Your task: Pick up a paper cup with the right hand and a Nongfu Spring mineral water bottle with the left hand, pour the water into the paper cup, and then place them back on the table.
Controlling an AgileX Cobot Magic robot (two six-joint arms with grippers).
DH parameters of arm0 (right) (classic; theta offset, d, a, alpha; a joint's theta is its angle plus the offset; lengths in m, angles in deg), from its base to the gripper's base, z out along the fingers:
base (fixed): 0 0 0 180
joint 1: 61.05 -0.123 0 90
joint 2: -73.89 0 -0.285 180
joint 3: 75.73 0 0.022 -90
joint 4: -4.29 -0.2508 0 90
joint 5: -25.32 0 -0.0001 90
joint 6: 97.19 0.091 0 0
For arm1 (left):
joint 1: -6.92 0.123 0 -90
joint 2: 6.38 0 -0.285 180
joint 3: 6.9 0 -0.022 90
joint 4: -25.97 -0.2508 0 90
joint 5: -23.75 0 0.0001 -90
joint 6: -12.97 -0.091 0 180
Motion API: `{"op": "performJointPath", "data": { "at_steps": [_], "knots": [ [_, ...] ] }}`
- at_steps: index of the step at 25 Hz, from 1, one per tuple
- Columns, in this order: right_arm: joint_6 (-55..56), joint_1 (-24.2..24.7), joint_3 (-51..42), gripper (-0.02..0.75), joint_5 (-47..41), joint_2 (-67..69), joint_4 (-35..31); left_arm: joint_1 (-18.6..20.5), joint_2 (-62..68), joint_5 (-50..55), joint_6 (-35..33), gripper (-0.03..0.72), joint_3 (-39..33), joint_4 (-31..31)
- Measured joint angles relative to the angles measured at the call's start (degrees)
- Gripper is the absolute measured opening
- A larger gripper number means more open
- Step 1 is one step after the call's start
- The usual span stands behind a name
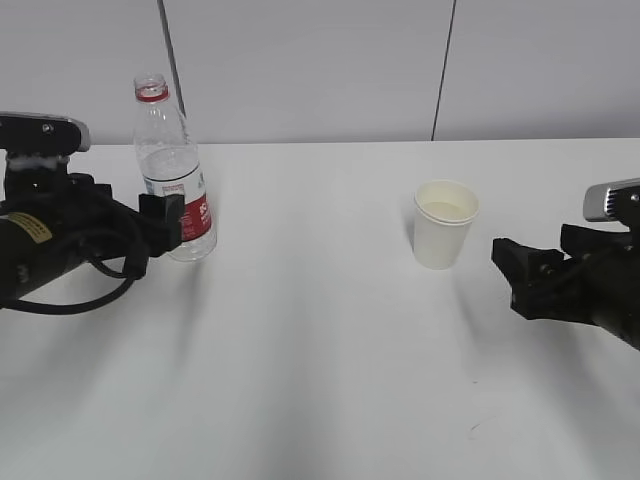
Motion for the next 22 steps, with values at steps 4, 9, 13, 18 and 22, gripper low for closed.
{"op": "performJointPath", "data": {
  "at_steps": [4,9,13,18,22],
  "knots": [
    [0.0,0.0,0.1,0.593,-7.9,-3.4,0.0,0.0,-3.9,12.7,0.0,0.554,0.0,1.7],
    [0.0,0.0,4.5,0.593,-28.7,-8.0,0.0,0.0,-8.6,31.6,0.0,0.554,1.9,2.7],
    [0.0,0.0,11.0,0.593,-47.9,-11.3,0.0,0.0,-10.8,50.1,0.0,0.554,6.8,2.7],
    [0.0,0.0,21.9,0.592,-74.7,-12.5,-2.6,0.0,-11.0,75.3,1.9,0.554,15.2,2.3],
    [0.0,0.0,29.5,0.592,-92.3,-12.6,-4.1,0.0,-11.1,91.2,6.2,0.554,20.6,-0.6]
  ]
}}
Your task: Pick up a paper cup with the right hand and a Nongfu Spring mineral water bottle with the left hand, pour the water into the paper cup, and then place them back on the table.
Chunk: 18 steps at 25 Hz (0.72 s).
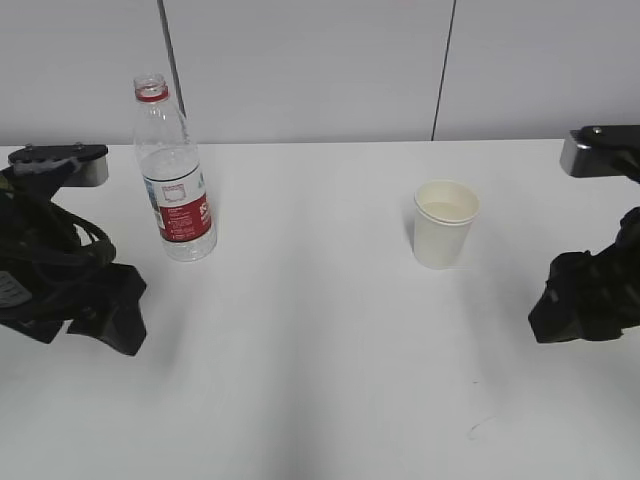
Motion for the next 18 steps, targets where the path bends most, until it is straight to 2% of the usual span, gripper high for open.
{"op": "performJointPath", "data": {
  "at_steps": [4,8,18],
  "knots": [
    [1.9,0.0,4.8,0.592,-11.9,0.0,-0.1,0.0,0.0,10.1,4.0,0.554,2.5,-3.1],
    [5.9,0.0,6.6,0.592,-19.2,0.0,-0.1,0.0,0.0,15.7,6.1,0.554,2.7,-4.3],
    [7.0,0.0,6.9,0.566,-20.2,-0.5,-0.1,0.0,-4.9,16.5,6.5,0.552,2.0,-6.9]
  ]
}}
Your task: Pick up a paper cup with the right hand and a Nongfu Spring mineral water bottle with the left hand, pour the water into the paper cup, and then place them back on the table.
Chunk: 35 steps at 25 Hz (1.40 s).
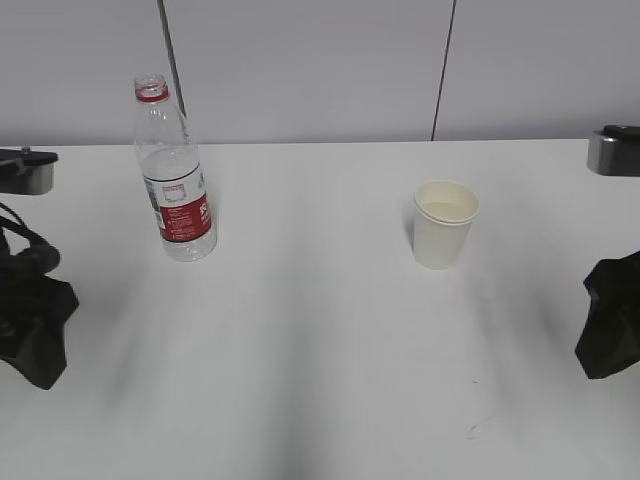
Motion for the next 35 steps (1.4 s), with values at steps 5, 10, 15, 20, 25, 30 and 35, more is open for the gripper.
{"op": "performJointPath", "data": {
  "at_steps": [5,10,15,20,25,30,35],
  "knots": [
    [-0.7,0.0,-0.4,0.531,-0.1,-7.9,0.1,0.0,-10.4,0.5,0.2,0.552,-3.7,-0.4],
    [-4.2,0.0,-3.0,0.519,-0.9,-19.4,0.2,0.0,-23.3,1.1,0.2,0.538,-7.1,-0.4],
    [-6.2,0.0,-7.4,0.518,-1.5,-32.0,0.3,0.0,-35.2,1.8,0.2,0.516,-8.9,-0.4],
    [-6.9,0.0,-13.5,0.518,-1.9,-43.8,0.7,0.0,-47.2,2.5,0.2,0.501,-12.2,-0.8],
    [-8.0,0.0,-19.7,0.517,-0.5,-53.9,2.5,0.0,-58.9,2.3,-0.7,0.502,-16.9,-1.2],
    [-11.6,0.0,-24.1,0.517,2.2,-61.5,2.8,0.0,-68.7,-0.4,-3.7,0.502,-21.6,-2.1],
    [-14.5,0.0,-24.7,0.517,3.4,-67.1,2.8,0.0,-77.6,-4.9,-5.7,0.502,-25.4,-2.1]
  ]
}}
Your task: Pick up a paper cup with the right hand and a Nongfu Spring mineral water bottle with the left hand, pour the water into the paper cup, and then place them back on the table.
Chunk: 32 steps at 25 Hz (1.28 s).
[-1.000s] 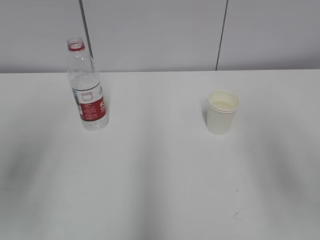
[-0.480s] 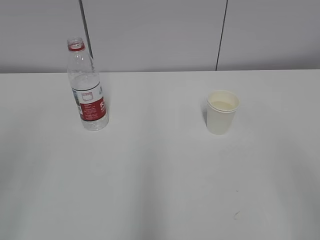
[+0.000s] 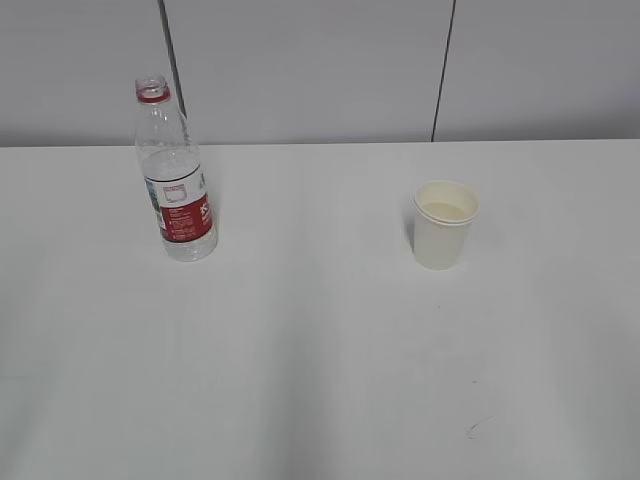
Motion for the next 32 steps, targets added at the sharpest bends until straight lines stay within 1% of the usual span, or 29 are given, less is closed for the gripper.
{"op": "performJointPath", "data": {
  "at_steps": [3,12,24,27,29,32],
  "knots": [
    [-0.9,0.0,-0.3,0.517,0.3,-1.9,0.3,0.0,-3.2,-0.4,-0.6,0.502,-0.7,0.1],
    [-1.2,0.0,-0.5,0.517,0.3,-5.9,0.5,0.0,-3.5,-0.6,-5.6,0.502,-1.4,3.1],
    [-1.2,0.0,-0.5,0.517,0.3,-5.9,0.5,0.0,-3.5,-0.6,-6.0,0.502,-1.3,3.5],
    [-1.2,0.2,-0.5,0.517,0.3,-5.9,0.5,1.8,-3.5,-0.6,-6.0,0.502,-1.3,3.5],
    [-1.2,1.7,-0.5,0.517,0.3,-5.9,0.8,4.8,-3.5,-0.6,-6.0,0.502,-1.3,3.5],
    [-1.2,6.3,-0.5,0.517,0.3,-5.9,1.1,10.1,-3.5,-0.6,-6.0,0.502,-1.3,3.5]
  ]
}}
